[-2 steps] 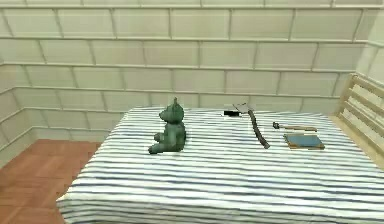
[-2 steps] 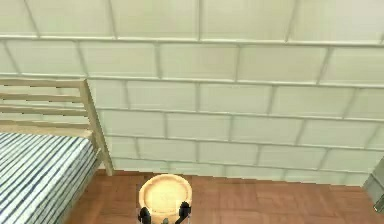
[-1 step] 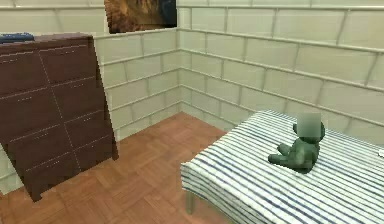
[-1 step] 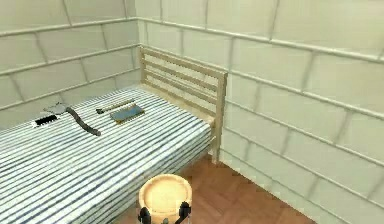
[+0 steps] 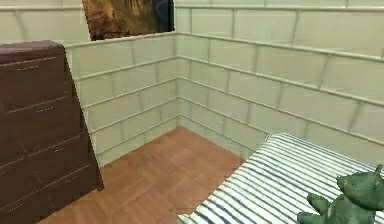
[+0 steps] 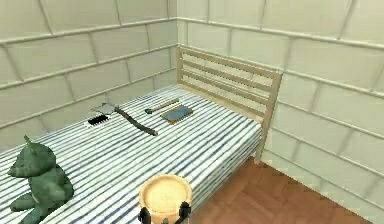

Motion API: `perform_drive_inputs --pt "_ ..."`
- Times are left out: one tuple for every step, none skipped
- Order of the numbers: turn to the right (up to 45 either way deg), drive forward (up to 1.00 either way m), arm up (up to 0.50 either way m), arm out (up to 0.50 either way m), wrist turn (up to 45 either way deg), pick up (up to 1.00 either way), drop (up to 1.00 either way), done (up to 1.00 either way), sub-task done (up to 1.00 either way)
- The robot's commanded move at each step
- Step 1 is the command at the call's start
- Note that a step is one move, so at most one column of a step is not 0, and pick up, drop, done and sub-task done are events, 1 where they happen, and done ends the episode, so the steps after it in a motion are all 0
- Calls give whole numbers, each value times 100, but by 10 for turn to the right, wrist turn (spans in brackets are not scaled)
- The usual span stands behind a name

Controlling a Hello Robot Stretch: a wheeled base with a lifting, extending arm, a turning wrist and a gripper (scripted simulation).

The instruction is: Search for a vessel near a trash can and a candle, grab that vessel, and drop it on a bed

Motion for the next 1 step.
perform_drive_inputs --pt "-450 0 0 0 0 0 0 0 0"
